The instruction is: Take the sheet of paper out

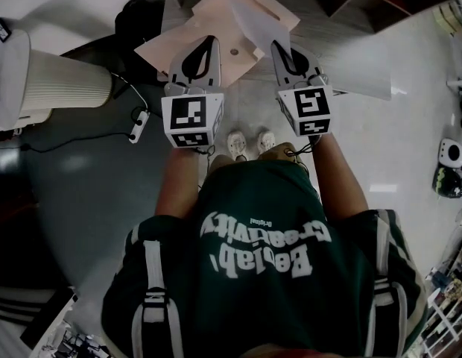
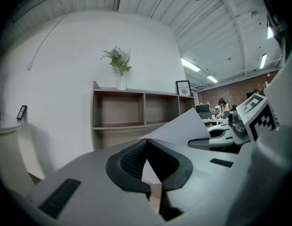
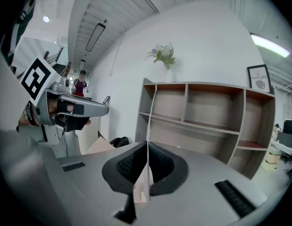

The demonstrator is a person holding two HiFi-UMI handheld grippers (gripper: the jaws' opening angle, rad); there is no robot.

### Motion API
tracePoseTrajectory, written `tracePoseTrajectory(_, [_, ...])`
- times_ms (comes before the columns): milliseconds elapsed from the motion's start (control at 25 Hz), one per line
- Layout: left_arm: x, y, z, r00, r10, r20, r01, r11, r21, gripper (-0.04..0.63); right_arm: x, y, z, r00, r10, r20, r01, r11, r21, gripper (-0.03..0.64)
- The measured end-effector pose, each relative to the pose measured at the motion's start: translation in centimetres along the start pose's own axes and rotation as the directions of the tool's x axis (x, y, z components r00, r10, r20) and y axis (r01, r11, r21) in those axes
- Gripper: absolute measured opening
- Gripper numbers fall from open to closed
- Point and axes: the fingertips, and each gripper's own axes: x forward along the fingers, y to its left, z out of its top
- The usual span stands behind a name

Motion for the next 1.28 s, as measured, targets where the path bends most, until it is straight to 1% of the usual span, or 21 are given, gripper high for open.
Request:
tracePoseTrajectory(80, [-0.1, -0.2, 0.5, 1.0, -0.007, 0.01, 0.006, 1.0, 0.007, 0.017, -0.5, -0.5, 0.6, 1.0, -0.018, 0.024, 0.018, 1.0, 0.002, 0.034])
tracePoseTrajectory(280, [-0.1, -0.3, 1.8, 0.999, -0.017, 0.043, 0.015, 0.998, 0.059, 0.017, -1.2, -1.3, 2.1, 0.995, -0.056, 0.083, 0.055, 0.998, 0.011, 0.034])
tracePoseTrajectory(560, [0.0, -0.1, 2.7, 0.997, -0.027, 0.069, 0.022, 0.997, 0.077, 0.017, -1.9, -1.5, 4.1, 0.978, -0.117, 0.173, 0.116, 0.993, 0.02, 0.034])
tracePoseTrajectory(720, [0.1, -0.2, 2.9, 0.996, -0.03, 0.078, 0.024, 0.996, 0.081, 0.017, -2.5, -2.0, 4.6, 0.971, -0.14, 0.195, 0.137, 0.99, 0.027, 0.034])
tracePoseTrajectory(920, [0.5, 0.2, 3.0, 0.997, -0.027, 0.079, 0.02, 0.996, 0.091, 0.017, -2.4, -2.4, 5.1, 0.964, -0.149, 0.222, 0.144, 0.989, 0.037, 0.034])
tracePoseTrajectory(1040, [0.5, 0.3, 3.2, 0.997, -0.02, 0.08, 0.012, 0.995, 0.101, 0.017, -2.4, -2.5, 5.4, 0.958, -0.143, 0.25, 0.142, 0.99, 0.022, 0.034])
tracePoseTrajectory(1280, [0.6, 0.2, 3.4, 0.997, -0.019, 0.07, 0.011, 0.994, 0.107, 0.017, -2.4, -2.6, 6.0, 0.957, -0.131, 0.259, 0.132, 0.991, 0.014, 0.034])
